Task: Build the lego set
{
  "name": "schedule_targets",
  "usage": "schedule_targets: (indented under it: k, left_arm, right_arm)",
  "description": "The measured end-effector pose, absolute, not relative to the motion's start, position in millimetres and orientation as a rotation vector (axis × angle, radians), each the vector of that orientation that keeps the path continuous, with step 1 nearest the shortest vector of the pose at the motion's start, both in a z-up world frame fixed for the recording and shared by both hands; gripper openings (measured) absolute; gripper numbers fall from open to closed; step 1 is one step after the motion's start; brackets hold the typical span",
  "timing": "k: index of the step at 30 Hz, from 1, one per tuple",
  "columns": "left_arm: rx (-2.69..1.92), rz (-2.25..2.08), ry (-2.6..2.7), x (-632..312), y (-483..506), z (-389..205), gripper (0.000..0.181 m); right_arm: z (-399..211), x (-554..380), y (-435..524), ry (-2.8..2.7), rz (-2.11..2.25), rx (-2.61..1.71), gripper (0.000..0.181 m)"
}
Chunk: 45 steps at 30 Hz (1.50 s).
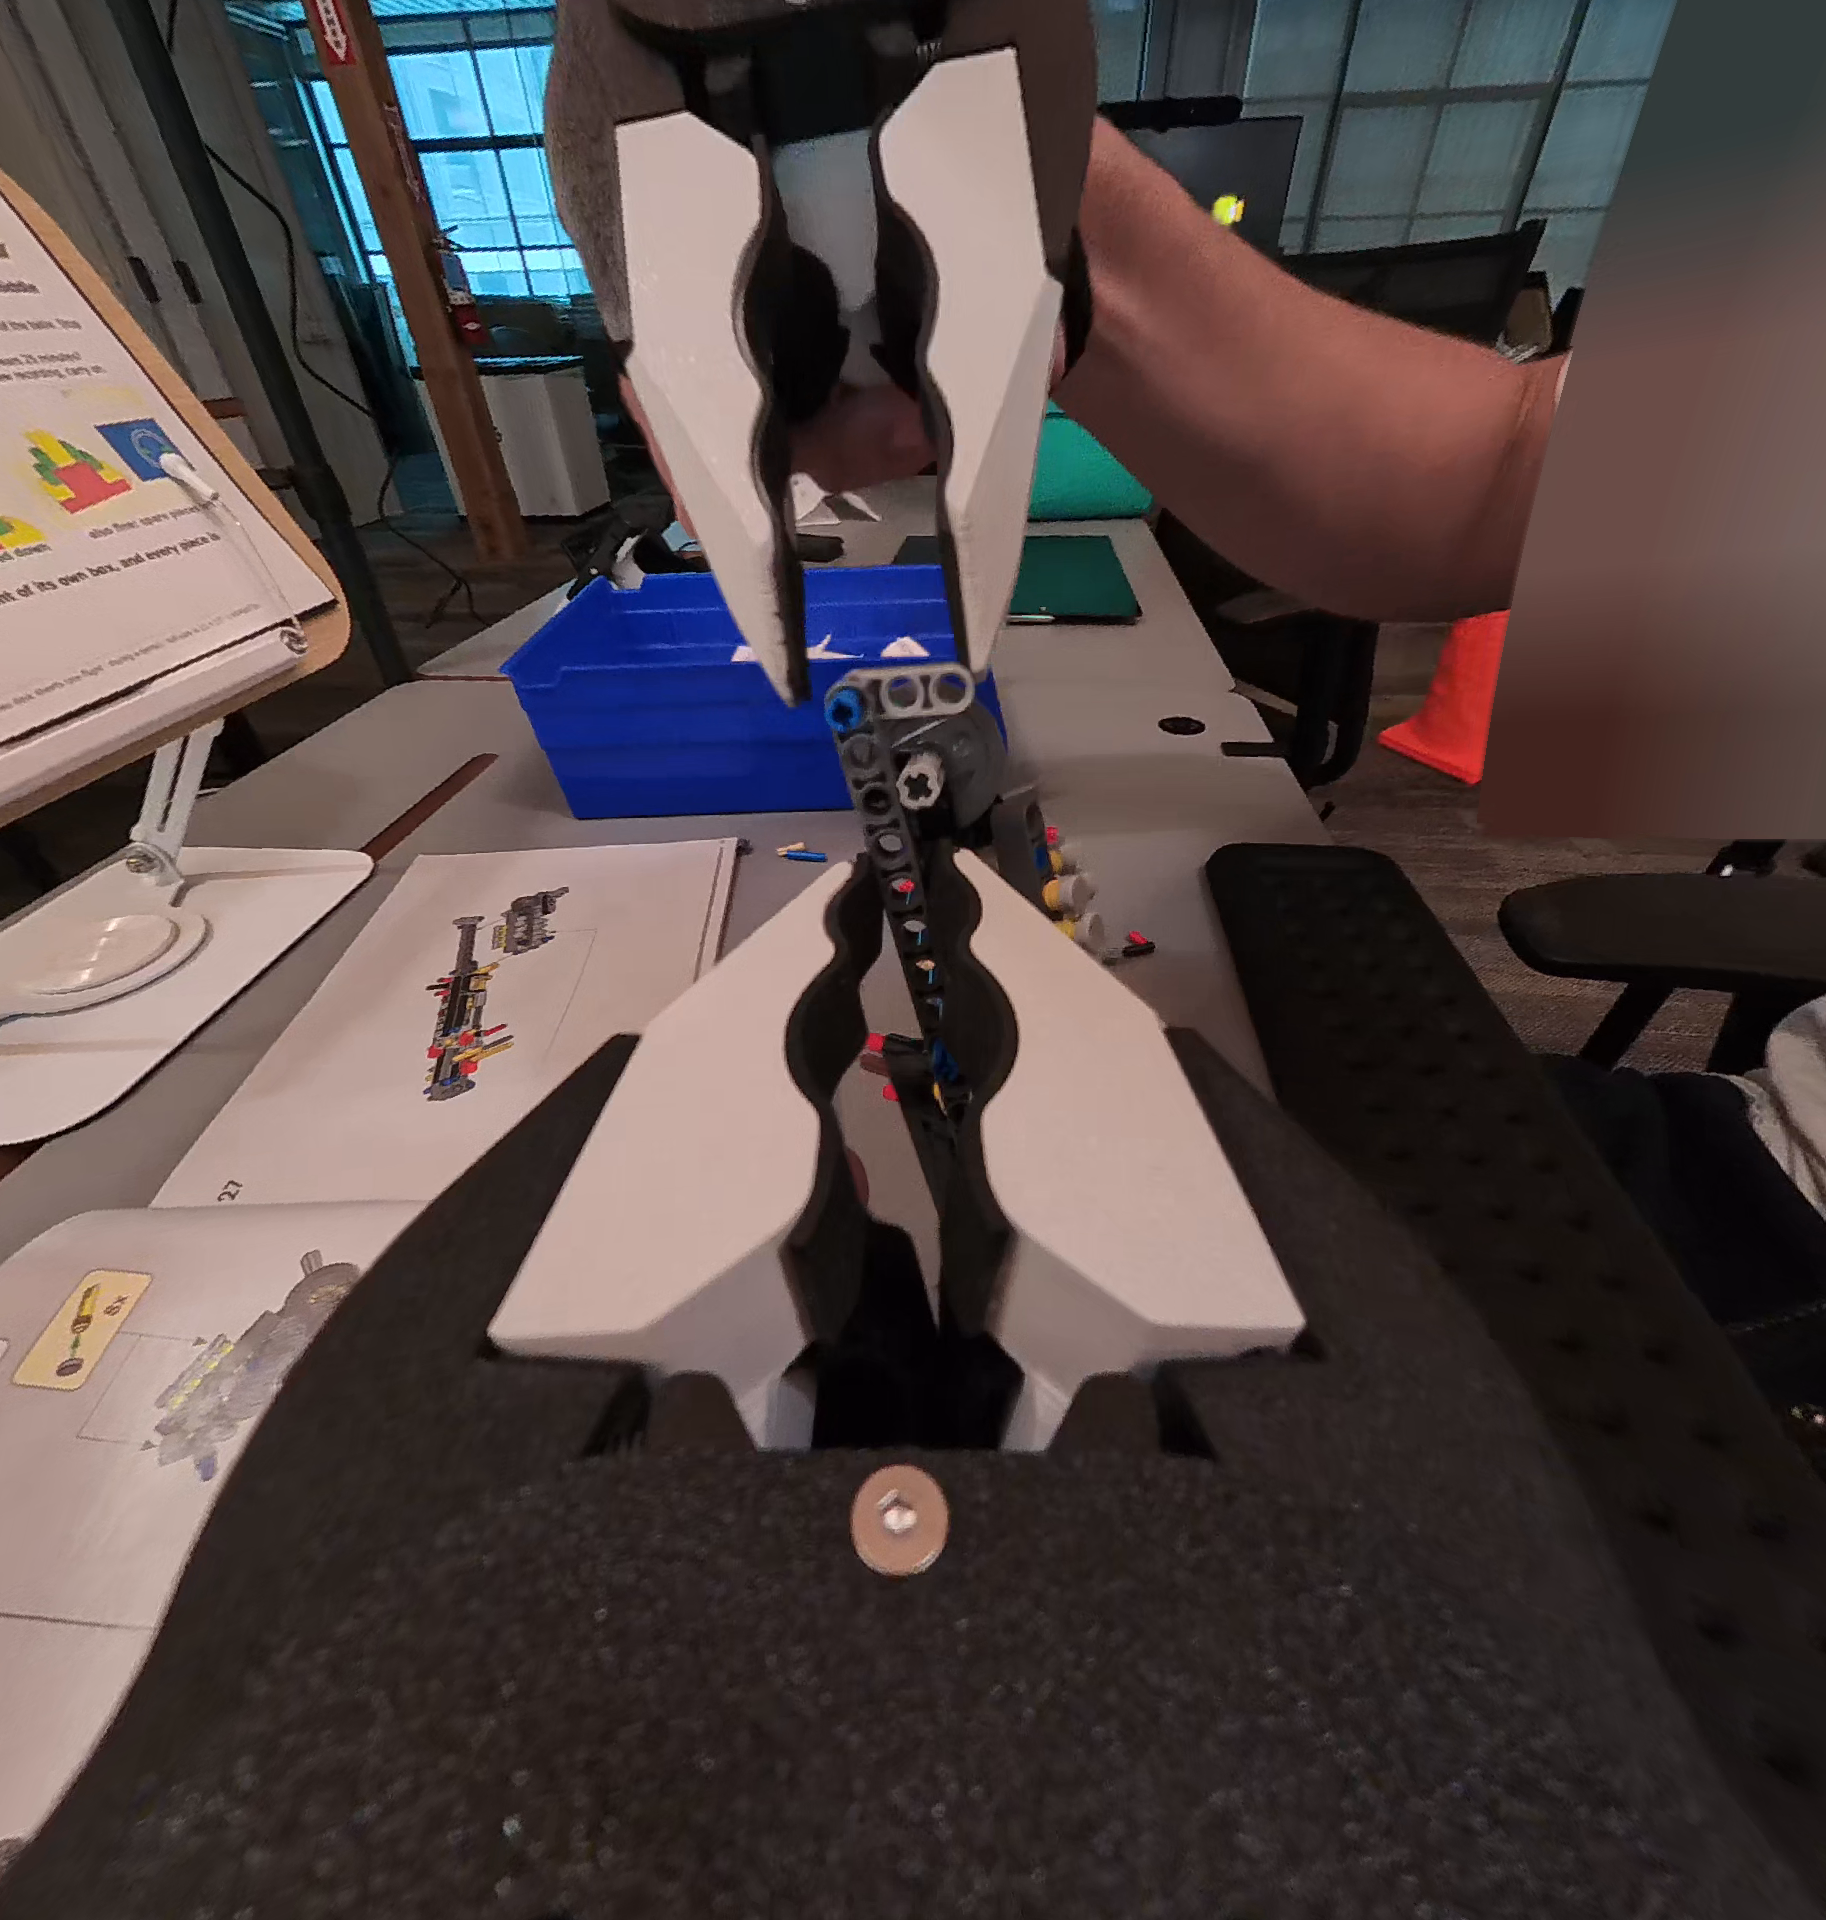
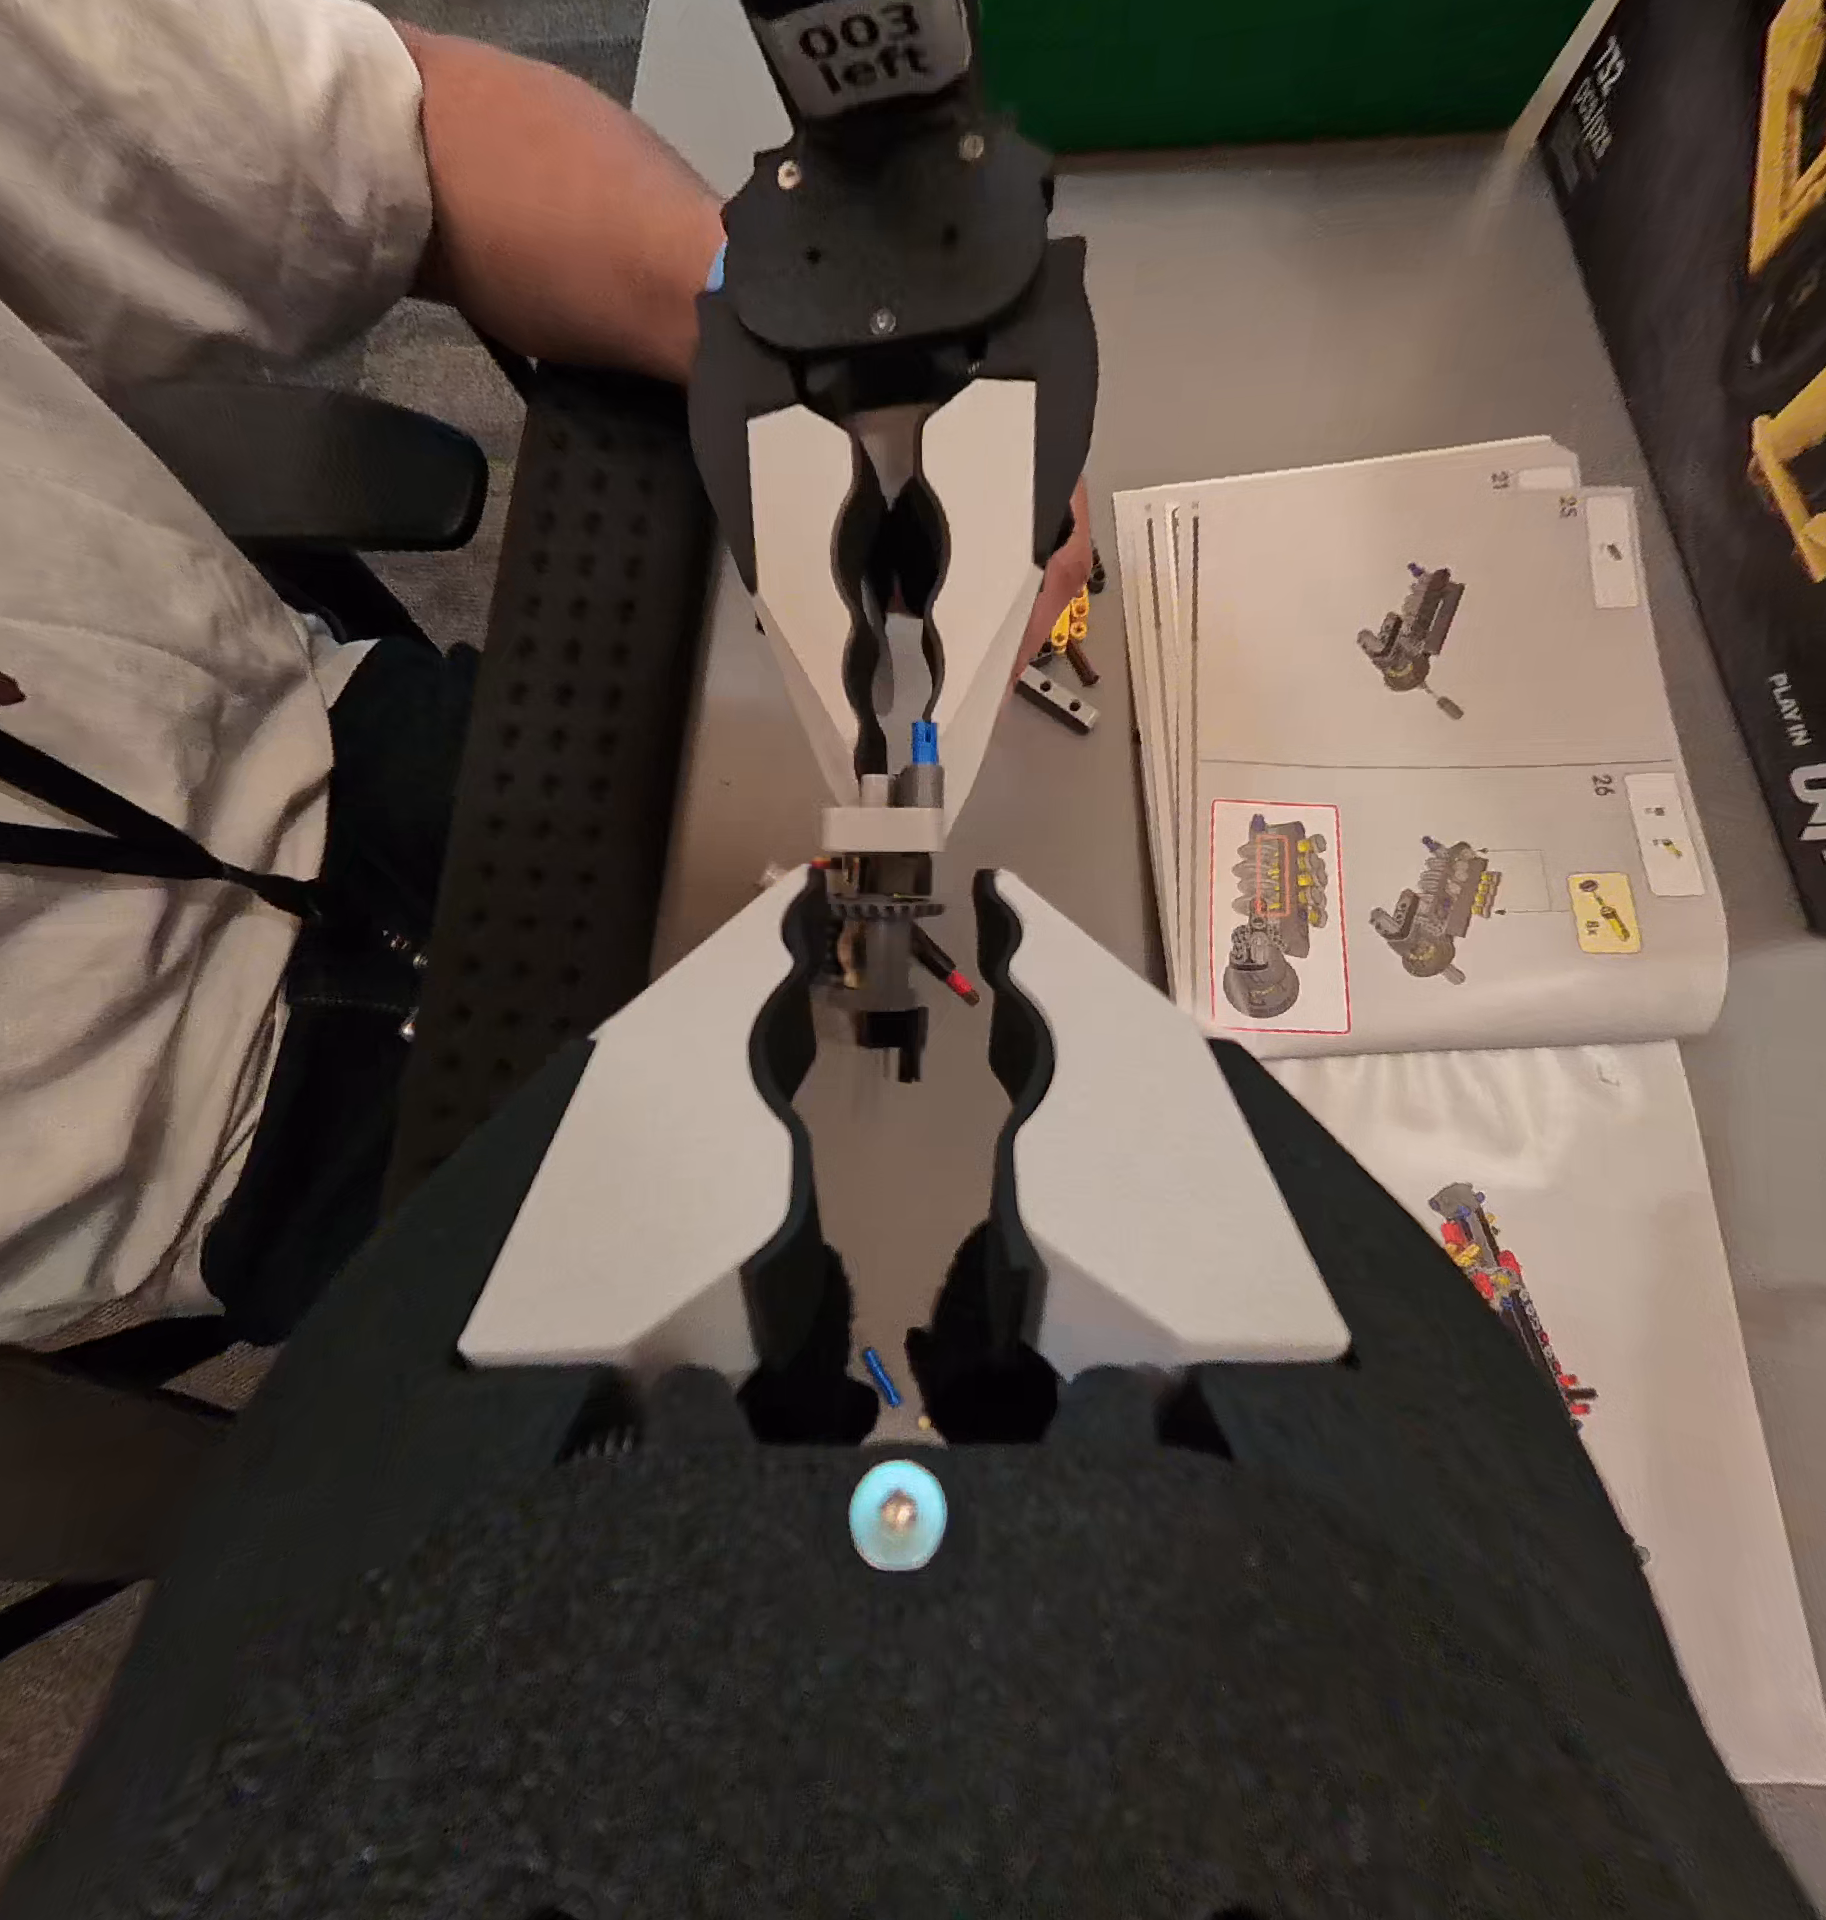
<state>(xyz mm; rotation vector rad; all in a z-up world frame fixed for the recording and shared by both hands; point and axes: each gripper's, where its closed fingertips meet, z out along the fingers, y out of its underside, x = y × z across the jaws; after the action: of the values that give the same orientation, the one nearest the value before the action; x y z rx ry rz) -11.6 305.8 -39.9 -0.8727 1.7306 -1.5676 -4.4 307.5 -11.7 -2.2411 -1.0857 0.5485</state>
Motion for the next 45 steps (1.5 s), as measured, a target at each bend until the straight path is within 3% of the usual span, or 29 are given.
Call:
schedule_targets:
  k: [8,11,15,17,19,25,38,42,45]
  left_arm:
    - [-0.811,-1.19,1.563,-5,324,-23,0.006]
    - [-0.744,-0.962,1.513,-3,317,-23,0.006]
    - [-0.665,-0.713,1.488,5,291,-43,0.006]
    - [-0.594,-0.618,1.513,8,272,-58,0.006]
    - [-0.529,-0.543,1.543,10,255,-71,0.006]
    - [-0.354,-0.333,1.593,10,227,-104,0.005]
    - [-0.216,-0.155,1.652,12,210,-134,0.006]
    - [-0.238,-0.14,1.681,16,212,-140,0.005]
    - [-0.233,-0.118,1.695,18,215,-145,0.005]
  right_arm:
    - [27,17,311,-0.51,0.399,-1.865,0.031]
    - [7,21,293,-0.316,0.271,-1.825,0.048]
    - [-21,25,254,-0.091,0.148,-1.805,0.052]
    - [-43,20,238,-0.054,0.225,-1.833,0.071]
    - [-61,14,226,-0.055,0.314,-1.862,0.079]
    - [-77,10,196,-0.147,0.265,-1.917,0.055]
    - [-129,-1,200,-0.274,0.302,-2.051,0.05]
    - [-148,5,201,-0.272,0.271,-2.154,0.029]
    - [-155,6,202,-0.268,0.268,-2.192,0.028]
